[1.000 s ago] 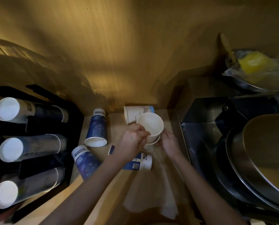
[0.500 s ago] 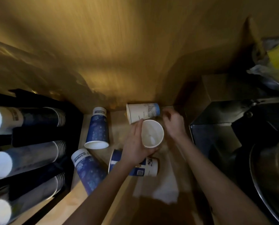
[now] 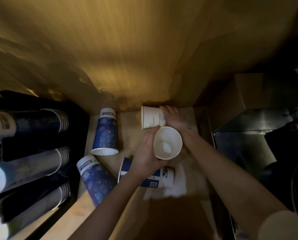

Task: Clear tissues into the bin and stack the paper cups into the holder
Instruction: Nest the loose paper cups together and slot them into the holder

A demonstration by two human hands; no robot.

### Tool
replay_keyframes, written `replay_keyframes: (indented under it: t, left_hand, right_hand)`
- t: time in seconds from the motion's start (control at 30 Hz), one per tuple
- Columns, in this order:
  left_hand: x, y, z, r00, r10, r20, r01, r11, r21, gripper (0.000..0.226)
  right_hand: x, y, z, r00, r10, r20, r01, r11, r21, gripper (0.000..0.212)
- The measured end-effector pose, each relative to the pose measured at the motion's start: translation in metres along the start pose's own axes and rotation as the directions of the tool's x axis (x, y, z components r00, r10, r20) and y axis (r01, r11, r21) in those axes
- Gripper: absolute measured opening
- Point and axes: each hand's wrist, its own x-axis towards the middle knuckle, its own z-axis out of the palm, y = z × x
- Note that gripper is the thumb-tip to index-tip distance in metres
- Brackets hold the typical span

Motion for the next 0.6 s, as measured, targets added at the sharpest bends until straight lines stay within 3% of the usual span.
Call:
replay_keyframes:
  t: [0.13,0.3,0.47,0.6]
  left_hand:
    - [-0.003,0.005,0.001,0.999,-0.032,-0.009,0.032,0.999,-0.042,0.102]
    - [-0.007,0.009,0.000,0.998,-0.051,-0.032,0.048,0.993,-0.104,0.099]
    - [-0.005,0.008,0.004,0.997,-0.060,-0.042,0.055,0.991,-0.120,0.100]
    - [-0.004,0.006,0.006,0.997,-0.058,-0.056,0.050,0.991,-0.124,0.096]
  right_hand:
    - [-0.007,0.002,-0.009,0.997,0.058,0.046,-0.061,0.996,0.064,0.059]
    - [-0.040,-0.007,-0.051,0.983,0.072,-0.169,-0.009,0.938,0.348,0.078]
    - [-0.085,-0.037,-0.099,0.951,0.139,-0.276,0.104,0.696,0.710,0.074]
    - [-0.123,-0.050,-0.087,0.895,0.260,-0.363,0.159,0.573,0.804,0.078]
